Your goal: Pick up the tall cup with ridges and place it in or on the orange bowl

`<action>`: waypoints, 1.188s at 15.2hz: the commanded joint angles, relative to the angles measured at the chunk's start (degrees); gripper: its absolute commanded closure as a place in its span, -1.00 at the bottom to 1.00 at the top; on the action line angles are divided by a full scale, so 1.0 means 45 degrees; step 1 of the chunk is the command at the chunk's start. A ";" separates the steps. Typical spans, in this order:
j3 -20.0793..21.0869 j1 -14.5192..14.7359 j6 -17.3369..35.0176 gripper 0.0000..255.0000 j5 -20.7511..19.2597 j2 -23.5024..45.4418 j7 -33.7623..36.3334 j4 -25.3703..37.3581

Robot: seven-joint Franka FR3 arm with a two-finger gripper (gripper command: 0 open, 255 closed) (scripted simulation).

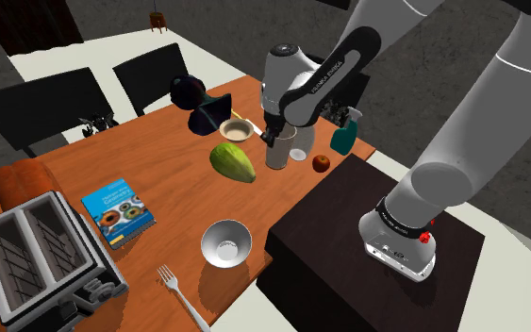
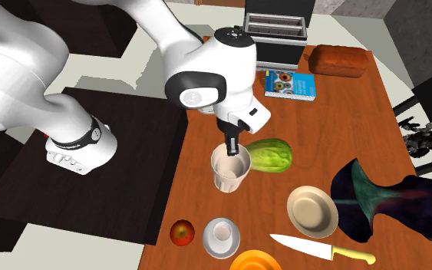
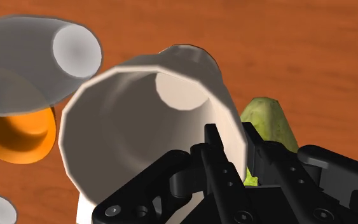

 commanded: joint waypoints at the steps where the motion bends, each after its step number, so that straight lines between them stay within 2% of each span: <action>1: 0.0073 -0.0010 -0.0343 1.00 0.0332 -0.0406 -0.0278 -0.0035; 6: 0.0150 0.0035 -0.1229 1.00 0.0996 -0.1283 -0.0839 0.0025; 18: -0.1648 -0.1813 -0.2295 1.00 0.1608 0.0078 -0.5134 0.2909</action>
